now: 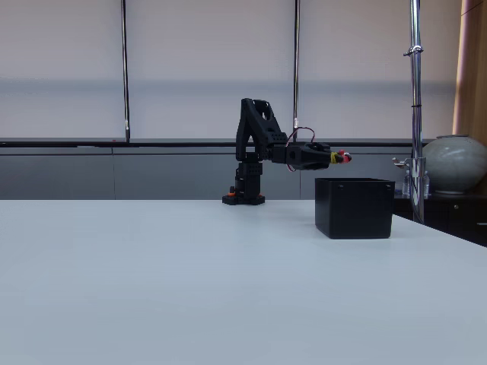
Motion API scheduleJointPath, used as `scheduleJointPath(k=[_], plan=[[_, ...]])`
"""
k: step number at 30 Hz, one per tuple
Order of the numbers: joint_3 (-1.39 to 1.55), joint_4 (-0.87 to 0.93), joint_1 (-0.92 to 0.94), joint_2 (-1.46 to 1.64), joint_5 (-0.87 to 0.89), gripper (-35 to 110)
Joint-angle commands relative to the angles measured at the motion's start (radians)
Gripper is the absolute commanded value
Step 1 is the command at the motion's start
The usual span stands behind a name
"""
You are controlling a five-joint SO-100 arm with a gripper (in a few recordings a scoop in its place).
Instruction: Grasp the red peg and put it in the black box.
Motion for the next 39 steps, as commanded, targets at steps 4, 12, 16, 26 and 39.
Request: scheduleJointPath(k=[4,12,16,26,39], plan=[[-0.002,-0.044,-0.006,-0.032,-0.006,19],[-0.069,-0.078,0.041,-0.235,-0.098,20],[-0.066,0.086,0.086,-0.393,-0.130,19],[-0.449,0.229,0.199,-0.873,-0.146,11],[-0.655,1.249,0.443,-1.424,-0.067,0]])
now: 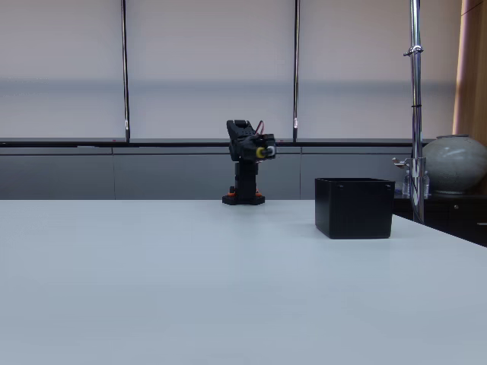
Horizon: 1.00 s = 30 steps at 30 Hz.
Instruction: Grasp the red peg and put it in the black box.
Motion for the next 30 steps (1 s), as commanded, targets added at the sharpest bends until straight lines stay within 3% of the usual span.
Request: scheduleJointPath(k=[1,11,19,30], plan=[[0.002,0.379,0.052,-0.156,0.051,0],[0.002,1.091,0.124,-0.397,0.107,0],[0.002,1.289,0.109,-0.492,0.072,0],[0.002,1.307,0.089,-0.492,0.078,0]])
